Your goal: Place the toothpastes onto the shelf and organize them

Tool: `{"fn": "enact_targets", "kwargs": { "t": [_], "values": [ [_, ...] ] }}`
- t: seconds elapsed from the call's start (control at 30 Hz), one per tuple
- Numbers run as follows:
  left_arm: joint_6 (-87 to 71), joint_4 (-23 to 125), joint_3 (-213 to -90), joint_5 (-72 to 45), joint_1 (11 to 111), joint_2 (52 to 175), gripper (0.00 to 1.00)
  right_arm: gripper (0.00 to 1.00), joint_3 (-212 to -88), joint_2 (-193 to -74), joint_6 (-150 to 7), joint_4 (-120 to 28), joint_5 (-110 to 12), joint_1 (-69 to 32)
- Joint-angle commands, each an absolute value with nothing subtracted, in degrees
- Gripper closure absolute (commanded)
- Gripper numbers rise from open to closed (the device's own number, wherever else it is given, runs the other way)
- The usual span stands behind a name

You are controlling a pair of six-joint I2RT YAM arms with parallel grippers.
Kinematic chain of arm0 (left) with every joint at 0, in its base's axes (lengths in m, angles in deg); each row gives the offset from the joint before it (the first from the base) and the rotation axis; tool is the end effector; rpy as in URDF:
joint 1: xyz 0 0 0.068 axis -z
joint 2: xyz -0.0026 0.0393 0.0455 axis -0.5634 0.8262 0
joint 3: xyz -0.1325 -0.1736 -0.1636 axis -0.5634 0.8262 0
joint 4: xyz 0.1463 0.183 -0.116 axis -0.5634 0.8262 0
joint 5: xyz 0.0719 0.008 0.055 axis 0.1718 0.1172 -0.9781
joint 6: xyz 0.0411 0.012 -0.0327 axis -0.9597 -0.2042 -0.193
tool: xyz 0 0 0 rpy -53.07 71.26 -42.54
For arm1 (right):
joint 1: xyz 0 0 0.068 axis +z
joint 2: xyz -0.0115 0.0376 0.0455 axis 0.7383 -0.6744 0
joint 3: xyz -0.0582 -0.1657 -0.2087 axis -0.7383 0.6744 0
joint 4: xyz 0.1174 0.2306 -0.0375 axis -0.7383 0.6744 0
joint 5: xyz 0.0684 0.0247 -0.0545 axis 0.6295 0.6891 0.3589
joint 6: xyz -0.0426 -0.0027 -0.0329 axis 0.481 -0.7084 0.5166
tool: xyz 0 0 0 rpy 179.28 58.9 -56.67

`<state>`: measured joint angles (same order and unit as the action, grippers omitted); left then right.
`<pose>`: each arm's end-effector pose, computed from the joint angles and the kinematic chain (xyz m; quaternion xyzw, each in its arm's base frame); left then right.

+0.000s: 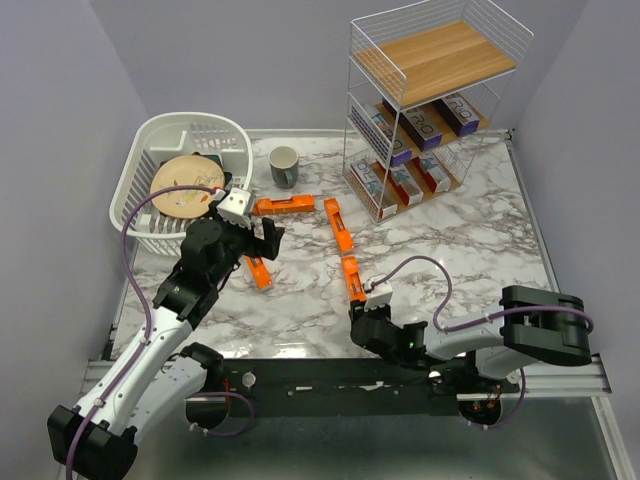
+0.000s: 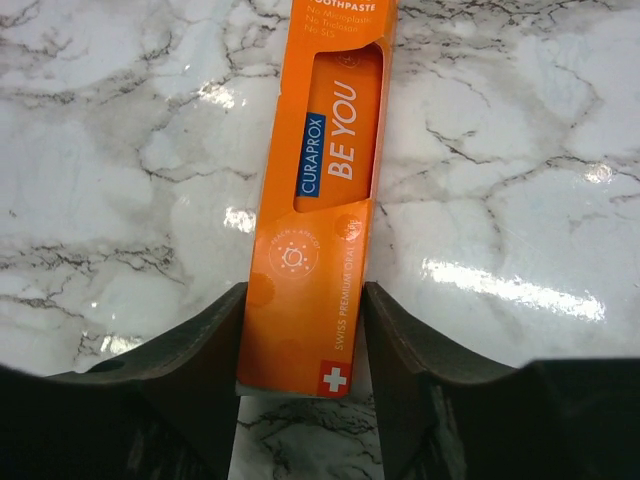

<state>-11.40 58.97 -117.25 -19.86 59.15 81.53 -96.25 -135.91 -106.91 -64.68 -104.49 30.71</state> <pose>0.1670 -0.0787 0.3097 0.1221 0.7632 -0.1937 0.6042 0.0724 0.2192 0.1200 -0.1094 0.8484 0.1237 0.5030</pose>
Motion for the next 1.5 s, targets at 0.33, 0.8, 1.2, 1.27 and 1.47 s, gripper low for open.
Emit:
{"fn": "enact_targets", "kwargs": {
  "t": [0.33, 0.8, 1.2, 1.27, 1.47],
  "values": [
    [-11.96, 58.95, -118.01, -20.70, 59.08, 82.14, 0.01, 0.53, -101.09, -115.99, -104.43, -38.68, -103.33, 34.06],
    [-11.78, 58.95, -118.10, -19.99, 59.08, 82.40, 0.01, 0.52, -133.42, -98.83, -83.53, -10.55, -104.91, 27.48],
    [-11.70, 58.95, -118.19, -19.73, 59.08, 82.58, 0.01, 0.50, -164.25, -103.83, -62.33, -9.41, -98.95, 10.54],
    [-11.70, 58.95, -118.10, -19.82, 59.08, 82.58, 0.01, 0.49, -167.79, -107.70, -61.01, -8.17, -93.79, 6.40],
    [-11.70, 58.95, -118.10, -19.90, 59.08, 82.40, 0.01, 0.49, -179.83, -118.49, -58.19, -6.50, -76.93, -10.74]
  ]
}}
